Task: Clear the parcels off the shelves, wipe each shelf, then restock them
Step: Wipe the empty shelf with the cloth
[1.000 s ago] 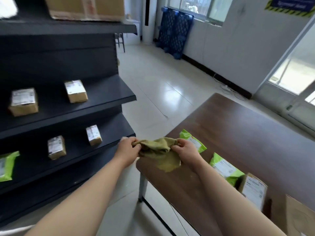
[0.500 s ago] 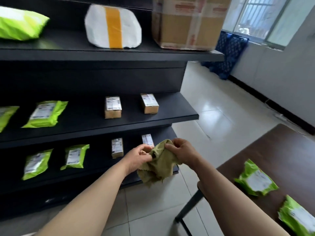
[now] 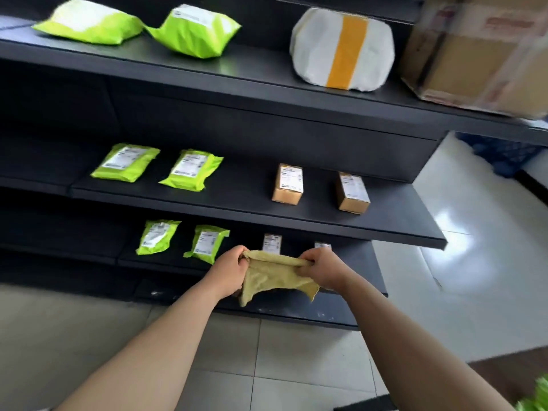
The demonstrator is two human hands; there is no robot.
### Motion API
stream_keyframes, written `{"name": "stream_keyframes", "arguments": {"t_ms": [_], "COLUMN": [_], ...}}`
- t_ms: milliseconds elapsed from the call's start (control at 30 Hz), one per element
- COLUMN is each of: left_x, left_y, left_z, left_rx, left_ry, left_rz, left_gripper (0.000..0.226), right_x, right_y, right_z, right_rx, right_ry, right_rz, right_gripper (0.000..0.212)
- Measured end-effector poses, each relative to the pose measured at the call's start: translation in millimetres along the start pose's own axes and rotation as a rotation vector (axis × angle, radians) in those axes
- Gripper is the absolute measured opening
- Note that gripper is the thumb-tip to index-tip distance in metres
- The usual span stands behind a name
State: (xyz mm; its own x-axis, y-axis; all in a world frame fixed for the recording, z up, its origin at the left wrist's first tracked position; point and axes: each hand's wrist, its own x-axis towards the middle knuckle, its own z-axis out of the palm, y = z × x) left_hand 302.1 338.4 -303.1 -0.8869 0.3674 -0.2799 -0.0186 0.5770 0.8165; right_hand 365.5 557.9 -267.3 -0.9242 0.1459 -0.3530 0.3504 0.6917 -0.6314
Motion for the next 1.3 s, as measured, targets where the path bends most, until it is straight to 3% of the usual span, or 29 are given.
{"name": "stream_keyframes", "arguments": {"t_ms": [167,367,500,567,633,733,800,900,1000,1300], "left_x": [-10,-23,-36,-40,-44,-50,-52,-49,-45,-43], "left_y": [-19,-46,-67,-73,-83,-107,-121,-143,-170,-248], "left_z": [-28,-44,-52,-57,-66,-81,-91,-119,-155,-227], "left_rx": [-0.199,-0.376,-0.454,-0.601,-0.716,-0.542,-0.483,-0.484,-0.344,-0.262], "left_ry": [0.036,0.269,0.391,0.408,0.434,0.506,0.54,0.442,0.303,0.13], "left_rz": [-0.159,-0.173,-0.228,-0.299,-0.387,-0.428,-0.437,-0.513,-0.553,-0.475], "left_gripper": [0.013,0.027,0.021,0.021,0.025,0.018,0.024,0.049,0.057,0.028], "right_x": [36,67,82,89,96,101,103,106,112,125], "right_y": [-25,-51,-63,-71,-82,-103,-115,-144,-174,-213], "right_z": [25,49,72,86,103,128,144,175,209,284], "right_rx": [0.051,0.199,0.32,0.412,0.31,0.178,0.169,0.139,0.027,0.074], "right_ry": [-0.062,-0.182,-0.325,-0.364,-0.317,-0.314,-0.361,-0.411,-0.404,-0.253], "right_rz": [-0.095,-0.174,-0.131,-0.051,-0.061,-0.157,-0.163,-0.141,-0.151,0.002], "right_gripper": [0.011,0.017,0.01,0.026,0.033,0.008,0.018,0.046,0.062,0.014]}}
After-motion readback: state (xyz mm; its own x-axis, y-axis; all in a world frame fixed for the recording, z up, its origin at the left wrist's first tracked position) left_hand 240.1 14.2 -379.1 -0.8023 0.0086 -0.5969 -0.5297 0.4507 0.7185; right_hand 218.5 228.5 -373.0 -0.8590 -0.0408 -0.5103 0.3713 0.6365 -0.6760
